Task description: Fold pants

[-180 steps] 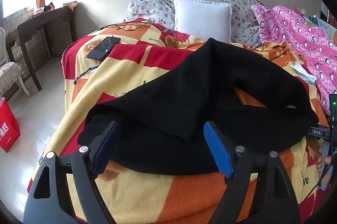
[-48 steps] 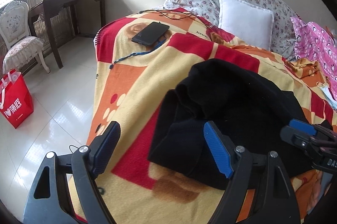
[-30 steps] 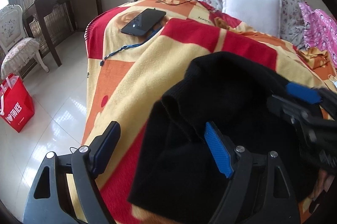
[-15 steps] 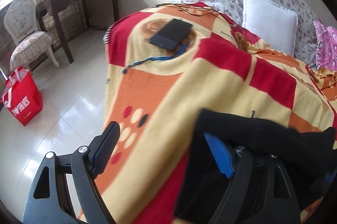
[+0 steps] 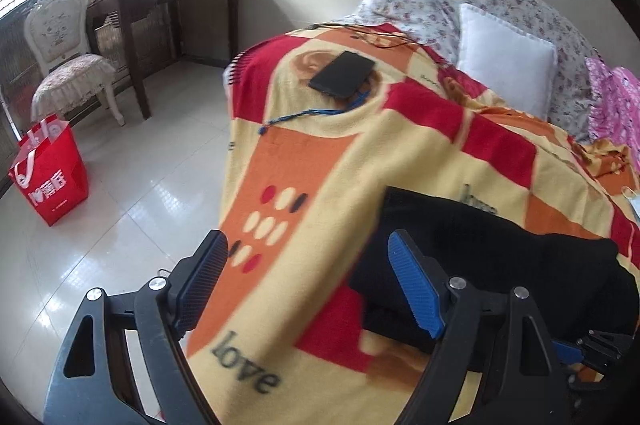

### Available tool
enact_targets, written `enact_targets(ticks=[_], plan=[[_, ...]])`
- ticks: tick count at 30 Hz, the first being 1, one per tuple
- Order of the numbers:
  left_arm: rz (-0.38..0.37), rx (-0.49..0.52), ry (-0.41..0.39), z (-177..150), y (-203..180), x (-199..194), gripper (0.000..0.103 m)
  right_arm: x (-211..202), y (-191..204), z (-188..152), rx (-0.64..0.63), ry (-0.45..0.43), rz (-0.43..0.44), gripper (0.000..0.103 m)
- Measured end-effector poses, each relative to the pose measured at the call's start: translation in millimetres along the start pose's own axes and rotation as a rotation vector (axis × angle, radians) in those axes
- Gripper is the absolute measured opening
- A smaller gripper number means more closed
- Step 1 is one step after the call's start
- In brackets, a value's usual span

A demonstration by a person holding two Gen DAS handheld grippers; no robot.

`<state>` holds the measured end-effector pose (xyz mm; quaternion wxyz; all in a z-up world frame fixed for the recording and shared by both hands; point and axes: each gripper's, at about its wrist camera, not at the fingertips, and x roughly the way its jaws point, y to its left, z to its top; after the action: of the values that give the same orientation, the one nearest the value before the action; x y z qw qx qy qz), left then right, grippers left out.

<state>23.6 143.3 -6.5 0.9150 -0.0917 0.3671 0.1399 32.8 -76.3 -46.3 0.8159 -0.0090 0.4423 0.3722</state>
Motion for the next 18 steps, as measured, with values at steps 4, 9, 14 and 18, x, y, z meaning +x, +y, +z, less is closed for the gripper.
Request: enact_targets(ticks=[4, 9, 14, 18], plan=[[-0.051, 0.062, 0.009, -9.1, -34.7, -0.9, 0.083, -38.9, -12.8, -22.3, 0.043, -0.064, -0.036, 0.047], [-0.097, 0.132, 0.038, -23.5, -73.3, 4.4, 0.083, -99.2, -70.4, -65.2, 0.202, -0.114, -0.186, 0.051], [-0.108, 0.168, 0.067, -32.0, -94.7, 9.7, 0.083, -169.4, -144.9, -115.7, 0.436, -0.193, -0.356, 0.051], [-0.096, 0.178, 0.069, -32.6, -99.2, 8.2, 0.083, -213.1, -182.8, -137.3, 0.562, -0.3, -0.397, 0.052]])
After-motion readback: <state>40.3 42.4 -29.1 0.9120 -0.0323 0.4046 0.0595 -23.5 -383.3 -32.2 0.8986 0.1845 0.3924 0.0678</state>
